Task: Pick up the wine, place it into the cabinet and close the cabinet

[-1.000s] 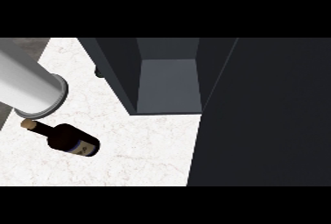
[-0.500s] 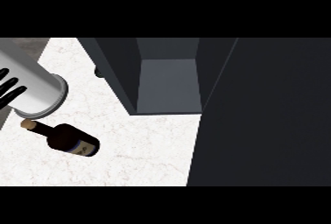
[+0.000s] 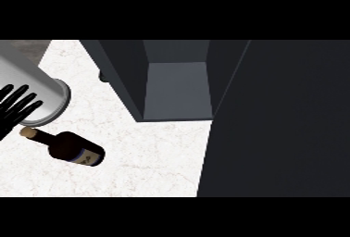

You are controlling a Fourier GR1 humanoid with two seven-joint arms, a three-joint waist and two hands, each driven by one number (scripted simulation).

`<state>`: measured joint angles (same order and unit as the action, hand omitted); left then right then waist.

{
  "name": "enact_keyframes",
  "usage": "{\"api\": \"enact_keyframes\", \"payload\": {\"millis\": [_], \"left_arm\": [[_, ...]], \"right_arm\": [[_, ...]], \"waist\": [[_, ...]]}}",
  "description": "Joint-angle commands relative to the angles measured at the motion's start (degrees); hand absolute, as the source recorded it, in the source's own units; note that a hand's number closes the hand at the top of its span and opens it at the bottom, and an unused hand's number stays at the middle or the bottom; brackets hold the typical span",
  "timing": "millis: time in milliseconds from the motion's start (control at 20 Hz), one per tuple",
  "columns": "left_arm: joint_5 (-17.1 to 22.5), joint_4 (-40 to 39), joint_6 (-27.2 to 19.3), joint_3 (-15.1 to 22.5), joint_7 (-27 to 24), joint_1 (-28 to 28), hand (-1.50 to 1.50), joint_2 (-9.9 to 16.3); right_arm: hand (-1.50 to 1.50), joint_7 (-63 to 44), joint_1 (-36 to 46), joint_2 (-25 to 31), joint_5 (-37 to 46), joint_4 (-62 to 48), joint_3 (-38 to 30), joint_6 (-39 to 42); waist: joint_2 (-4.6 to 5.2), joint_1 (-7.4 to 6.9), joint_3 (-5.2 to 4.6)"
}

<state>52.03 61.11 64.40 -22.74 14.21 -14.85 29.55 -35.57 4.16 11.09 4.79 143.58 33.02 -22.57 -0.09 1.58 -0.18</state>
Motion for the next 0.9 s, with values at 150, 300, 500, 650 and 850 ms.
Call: {"api": "enact_keyframes", "payload": {"millis": [150, 300, 500, 650, 850], "left_arm": [[-11.6, -5.4, 7.6, -3.0, -5.1, -0.1, -1.50, -3.2], [-16.2, -4.0, 8.3, -3.6, -7.3, 0.7, -1.50, -4.7], [-22.7, -6.2, 8.2, -4.6, -10.4, -1.7, -1.50, -6.7], [-27.3, -7.9, 9.4, -5.7, -14.4, -1.3, -1.50, -8.6], [-32.2, -10.4, 7.8, -7.5, -18.2, -2.5, -1.50, -8.0]], "right_arm": [[-1.50, -3.2, -2.0, 2.9, 7.8, 9.4, 2.4, -1.9], [-1.50, -6.4, 0.0, 4.2, 6.0, 11.1, 1.0, -1.9], [-1.50, -4.9, 0.8, 5.3, 4.5, 10.7, 0.5, -2.3], [-1.50, -2.3, -1.7, 6.1, 5.0, 8.8, 2.9, -2.5], [-1.50, -3.4, 2.1, 4.9, 6.3, 7.7, 2.8, -4.9]], "waist": [[-0.01, 0.25, -0.01], [-0.05, -0.20, -0.01], [0.11, 0.34, -0.05], [0.15, 0.42, -0.06], [0.27, 0.86, -0.22]]}}
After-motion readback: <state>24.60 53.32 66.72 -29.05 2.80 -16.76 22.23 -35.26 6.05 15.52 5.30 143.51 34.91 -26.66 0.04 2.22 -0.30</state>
